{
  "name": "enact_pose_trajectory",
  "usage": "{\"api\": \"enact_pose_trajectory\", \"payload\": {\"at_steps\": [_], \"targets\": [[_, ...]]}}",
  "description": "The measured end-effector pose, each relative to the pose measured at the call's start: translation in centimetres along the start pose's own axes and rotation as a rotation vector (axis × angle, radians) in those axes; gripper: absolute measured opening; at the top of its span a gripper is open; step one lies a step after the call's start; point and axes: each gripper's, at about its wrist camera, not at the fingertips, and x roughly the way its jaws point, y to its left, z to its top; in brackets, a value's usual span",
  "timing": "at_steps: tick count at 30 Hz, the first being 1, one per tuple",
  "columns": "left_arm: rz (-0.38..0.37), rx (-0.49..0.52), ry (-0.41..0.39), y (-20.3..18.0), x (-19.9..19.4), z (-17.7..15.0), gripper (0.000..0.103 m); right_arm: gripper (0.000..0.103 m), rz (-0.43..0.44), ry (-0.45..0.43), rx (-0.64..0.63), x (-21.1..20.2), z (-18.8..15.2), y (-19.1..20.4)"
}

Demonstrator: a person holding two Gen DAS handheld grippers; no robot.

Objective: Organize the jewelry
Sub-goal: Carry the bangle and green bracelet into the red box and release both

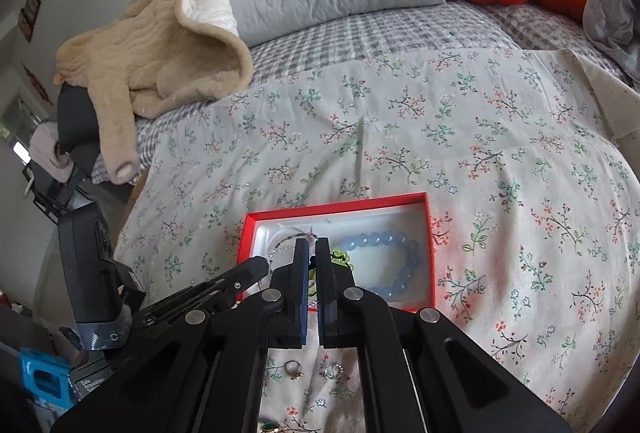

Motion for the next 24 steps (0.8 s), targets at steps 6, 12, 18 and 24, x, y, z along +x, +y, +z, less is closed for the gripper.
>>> {"api": "enact_pose_trajectory", "payload": {"at_steps": [6, 12, 18, 24], "targets": [[0.046, 0.031, -0.008, -0.1, 0.3, -0.3, 0.0, 0.003, -0.093, 0.03, -0.025, 2.1, -0.3, -1.8], [0.065, 0.066, -0.017, -0.6, 0.7, -0.1, 0.0, 0.003, -0.138, 0.052, -0.023, 2.9, -0.5, -3.5], [0.106, 0.116, -0.05, -1.7, 0.4, 0.0, 0.001, 0.004, -0.177, 0.044, -0.061, 2.6, -0.9, -3.2], [0.157, 0.17, -0.077, -2.3, -2.3, -0.9, 0.046, 0.015, -0.153, 0.062, -0.034, 0.5, -1.4, -3.7]]}}
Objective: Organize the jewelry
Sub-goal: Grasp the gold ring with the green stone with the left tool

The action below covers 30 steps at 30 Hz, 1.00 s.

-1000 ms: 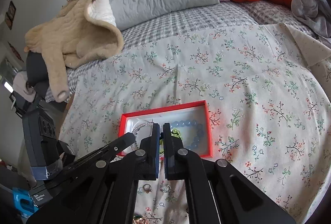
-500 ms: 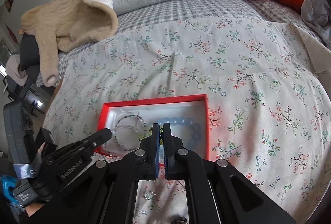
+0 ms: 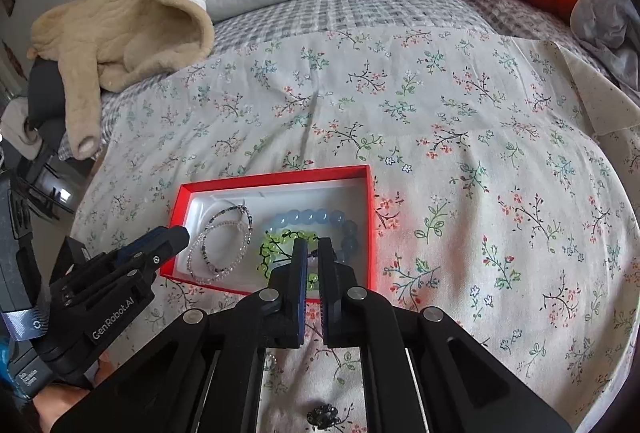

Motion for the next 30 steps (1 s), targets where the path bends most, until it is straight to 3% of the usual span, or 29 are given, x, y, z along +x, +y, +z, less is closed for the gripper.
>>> {"api": "enact_pose_trajectory", "payload": {"at_steps": [2, 4, 5, 12, 16, 22, 30], "targets": [[0.007, 0.012, 0.012, 0.1, -0.8, -0.5, 0.052, 0.031, 0.005, -0.003, -0.006, -0.9, -0.5, -0.1], [0.022, 0.032, 0.033, 0.0, -1.3, -1.1, 0.068, 0.041, 0.004, -0.003, -0.012, -1.6, -1.0, 0.0], [0.039, 0.042, 0.04, 0.1, -1.6, -1.5, 0.07, 0.043, 0.002, -0.002, -0.018, -1.9, -1.4, 0.0], [0.092, 0.064, 0.096, 0.9, -2.9, -4.2, 0.079, 0.047, -0.018, 0.035, -0.058, -3.4, -3.9, 0.3], [0.102, 0.078, 0.118, 0.9, -3.6, -5.6, 0.085, 0.056, -0.019, 0.059, -0.051, -3.9, -5.2, -0.3], [0.076, 0.09, 0.22, 0.8, -3.6, -8.2, 0.087, 0.061, -0.001, 0.133, -0.035, -3.4, -7.2, -0.9], [0.025, 0.114, 0.235, 0.6, -3.8, -11.7, 0.087, 0.061, -0.014, 0.212, -0.05, -1.9, -10.0, -1.9]]}}
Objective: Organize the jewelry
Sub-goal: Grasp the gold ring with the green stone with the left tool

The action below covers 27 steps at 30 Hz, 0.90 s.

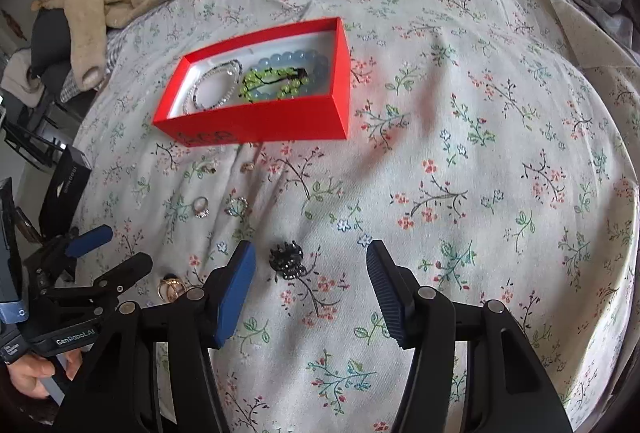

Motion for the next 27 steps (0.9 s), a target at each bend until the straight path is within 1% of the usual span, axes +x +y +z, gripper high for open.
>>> {"api": "enact_pose_trajectory", "payload": {"at_steps": [5, 8, 11, 12, 14, 15, 16, 19, 23, 26, 27], "targets": [[-0.072, 0.027, -0.024, -0.1, 0.0, -2.1, 0.087, 0.061, -0.054, 0.016, -0.062, 0.8, -2.1, -0.3], [-0.088, 0.081, -0.044, -0.5, 0.4, -3.5, 0.087, 0.061, -0.079, 0.028, -0.096, 1.5, -3.6, -0.5], [-0.1, 0.122, -0.081, -0.8, 0.3, -4.6, 0.085, 0.061, -0.084, 0.028, -0.123, 2.1, -4.9, -0.8], [-0.11, 0.13, -0.091, -0.8, 0.4, -4.8, 0.082, 0.062, -0.086, 0.012, -0.139, 2.1, -5.2, -0.8], [-0.134, 0.145, -0.109, -0.8, 0.3, -5.2, 0.077, 0.069, -0.103, -0.02, -0.168, 2.0, -5.7, -0.8], [-0.147, 0.156, -0.117, -0.9, 0.3, -5.4, 0.072, 0.07, -0.11, -0.033, -0.181, 2.0, -5.9, -0.8], [-0.157, 0.166, -0.123, -1.1, 0.3, -5.5, 0.065, 0.071, -0.113, -0.044, -0.19, 2.1, -6.0, -0.8], [-0.171, 0.187, -0.126, -1.4, 0.6, -5.6, 0.055, 0.076, -0.119, -0.069, -0.208, 2.3, -6.3, -0.9], [-0.177, 0.178, -0.129, -1.8, 1.0, -5.0, 0.049, 0.079, -0.12, -0.075, -0.206, 2.3, -6.1, -1.0], [-0.177, 0.178, -0.131, -2.1, 1.2, -4.7, 0.043, 0.079, -0.124, -0.075, -0.203, 2.5, -5.9, -0.7], [-0.171, 0.176, -0.132, -2.2, 1.3, -4.6, 0.039, 0.08, -0.125, -0.076, -0.203, 2.5, -5.9, -0.7]]}}
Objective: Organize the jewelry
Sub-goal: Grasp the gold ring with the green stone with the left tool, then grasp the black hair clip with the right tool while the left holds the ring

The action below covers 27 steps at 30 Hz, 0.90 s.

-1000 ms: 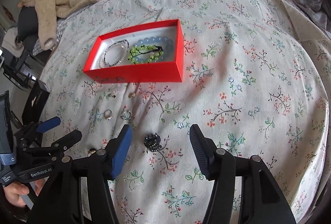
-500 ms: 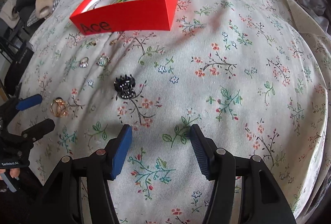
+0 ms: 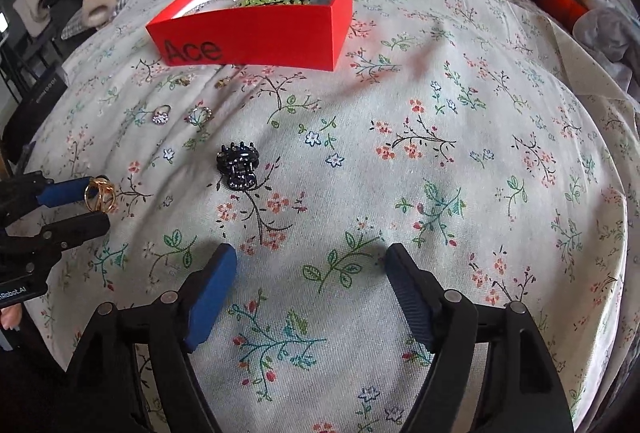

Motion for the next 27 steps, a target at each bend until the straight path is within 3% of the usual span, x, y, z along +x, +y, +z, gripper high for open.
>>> {"api": "enact_pose_trajectory", "payload": {"at_steps": [2, 21, 24, 27], "targets": [[0.008, -0.006, -0.001, 0.0, 0.1, 0.2, 0.029, 0.08, -0.002, 0.0, 0.003, 0.0, 0.0, 0.0], [0.074, -0.038, -0.008, 0.8, -1.2, 0.9, 0.029, 0.079, 0.04, -0.023, 0.033, 0.7, 2.0, 1.5], [0.087, -0.063, 0.0, 1.3, -1.2, 1.2, 0.029, 0.073, 0.05, -0.028, 0.037, 1.0, 2.5, 1.7], [0.092, -0.079, 0.003, 1.7, -1.1, 1.5, 0.029, 0.057, 0.061, -0.035, 0.03, 1.0, 3.0, 2.1]]}}
